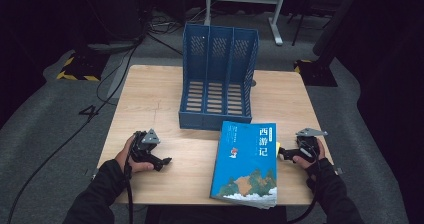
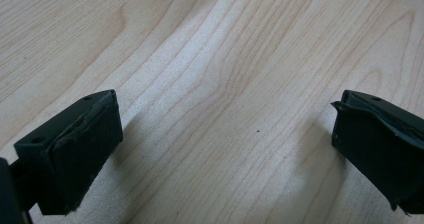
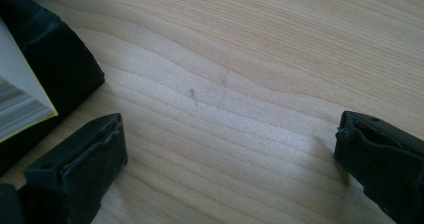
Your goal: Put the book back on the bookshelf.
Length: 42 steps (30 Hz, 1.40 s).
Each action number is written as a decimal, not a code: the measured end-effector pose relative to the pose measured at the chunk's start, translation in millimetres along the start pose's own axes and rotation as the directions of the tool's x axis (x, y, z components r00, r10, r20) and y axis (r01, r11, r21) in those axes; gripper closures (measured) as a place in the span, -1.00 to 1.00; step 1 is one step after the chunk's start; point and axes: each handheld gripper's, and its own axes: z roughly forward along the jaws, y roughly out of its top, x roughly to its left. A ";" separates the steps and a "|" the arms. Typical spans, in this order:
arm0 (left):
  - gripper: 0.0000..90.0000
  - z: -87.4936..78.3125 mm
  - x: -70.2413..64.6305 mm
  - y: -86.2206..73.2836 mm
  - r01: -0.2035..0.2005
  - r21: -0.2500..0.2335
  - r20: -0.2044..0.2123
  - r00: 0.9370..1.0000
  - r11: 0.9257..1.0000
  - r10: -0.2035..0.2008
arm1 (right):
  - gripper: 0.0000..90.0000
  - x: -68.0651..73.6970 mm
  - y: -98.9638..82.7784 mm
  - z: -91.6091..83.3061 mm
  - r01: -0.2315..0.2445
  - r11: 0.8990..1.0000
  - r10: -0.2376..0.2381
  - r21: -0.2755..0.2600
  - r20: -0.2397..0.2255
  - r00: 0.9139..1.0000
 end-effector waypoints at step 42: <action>-0.86 26.8 -28.6 32.4 -0.073 -0.011 0.060 0.995 0.997 0.074 | -0.56 47.6 34.5 -99.3 0.103 0.981 -0.138 -0.165 -0.211 0.968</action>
